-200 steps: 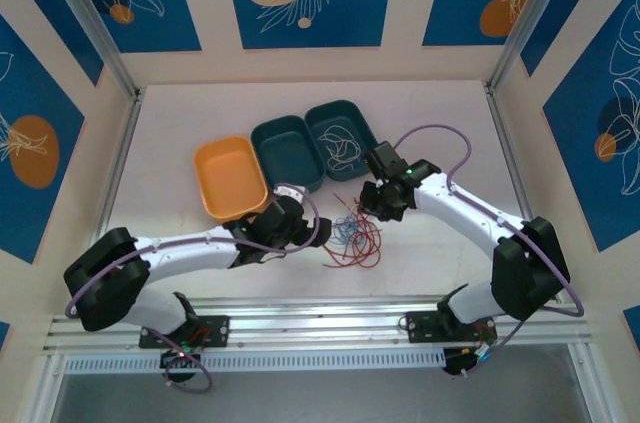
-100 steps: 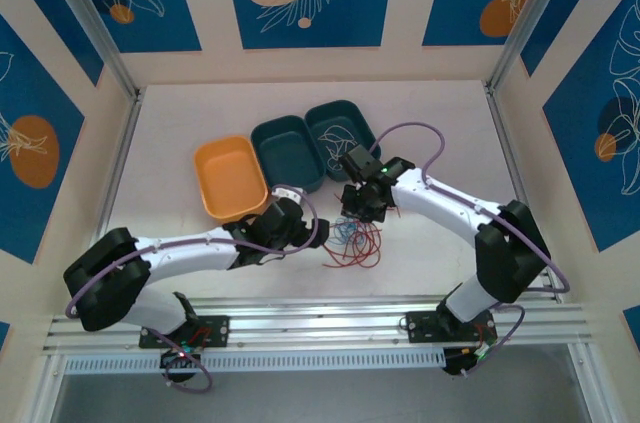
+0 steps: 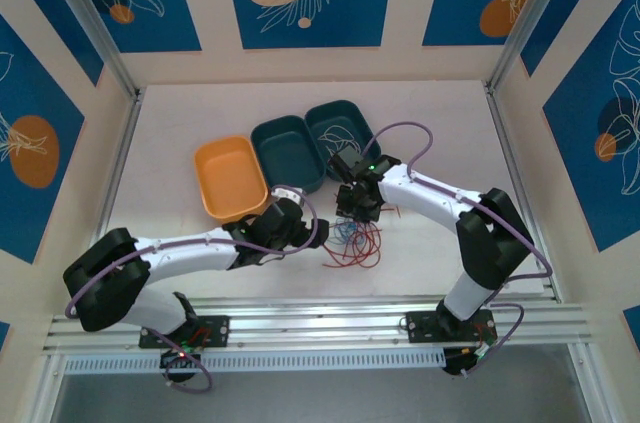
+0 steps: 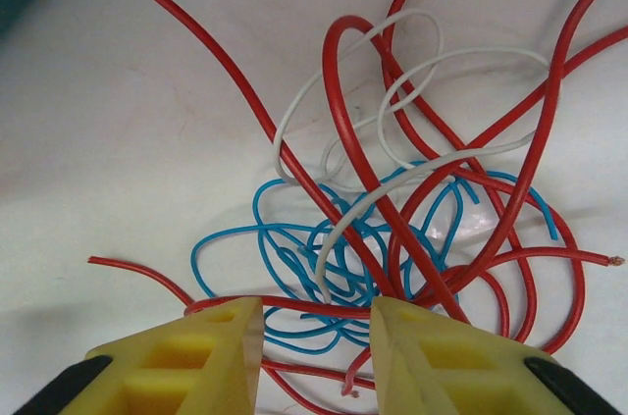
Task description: Untangle the cables
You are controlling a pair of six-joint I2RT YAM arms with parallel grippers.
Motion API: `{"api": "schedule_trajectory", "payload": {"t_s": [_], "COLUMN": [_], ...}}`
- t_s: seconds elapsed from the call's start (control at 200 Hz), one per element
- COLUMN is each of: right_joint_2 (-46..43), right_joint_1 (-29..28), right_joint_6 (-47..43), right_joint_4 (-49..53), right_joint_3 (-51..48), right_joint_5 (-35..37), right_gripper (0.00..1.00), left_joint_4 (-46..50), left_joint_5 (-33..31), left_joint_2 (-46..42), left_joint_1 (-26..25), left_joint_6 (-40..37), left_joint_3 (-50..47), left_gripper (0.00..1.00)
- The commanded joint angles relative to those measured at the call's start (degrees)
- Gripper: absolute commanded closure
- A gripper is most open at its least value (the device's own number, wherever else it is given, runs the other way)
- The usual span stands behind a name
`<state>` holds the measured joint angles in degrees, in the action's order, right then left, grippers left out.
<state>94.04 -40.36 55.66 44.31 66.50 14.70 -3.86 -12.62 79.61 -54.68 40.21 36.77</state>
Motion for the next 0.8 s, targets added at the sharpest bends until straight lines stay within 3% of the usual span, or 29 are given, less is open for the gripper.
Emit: {"api": "schedule_trajectory", "payload": {"t_s": [0.0,0.79], "right_joint_2": [1.4,5.0], "right_joint_1": [0.5,2.0], "right_joint_6": [1.0,-0.9], "right_joint_4": [1.3,-0.2], "right_joint_3": [1.3,3.8], "right_joint_5": [1.4,1.1], "right_gripper": [0.64,0.71], "left_joint_4": [0.5,1.1], "left_joint_5": [-1.3,-0.3], "left_joint_2": [-0.8,0.8], "left_joint_1": [-0.5,-0.5], "left_joint_6": [0.2,-0.5], "left_joint_3": [-0.3,1.3], "left_gripper": [0.0,0.0]}}
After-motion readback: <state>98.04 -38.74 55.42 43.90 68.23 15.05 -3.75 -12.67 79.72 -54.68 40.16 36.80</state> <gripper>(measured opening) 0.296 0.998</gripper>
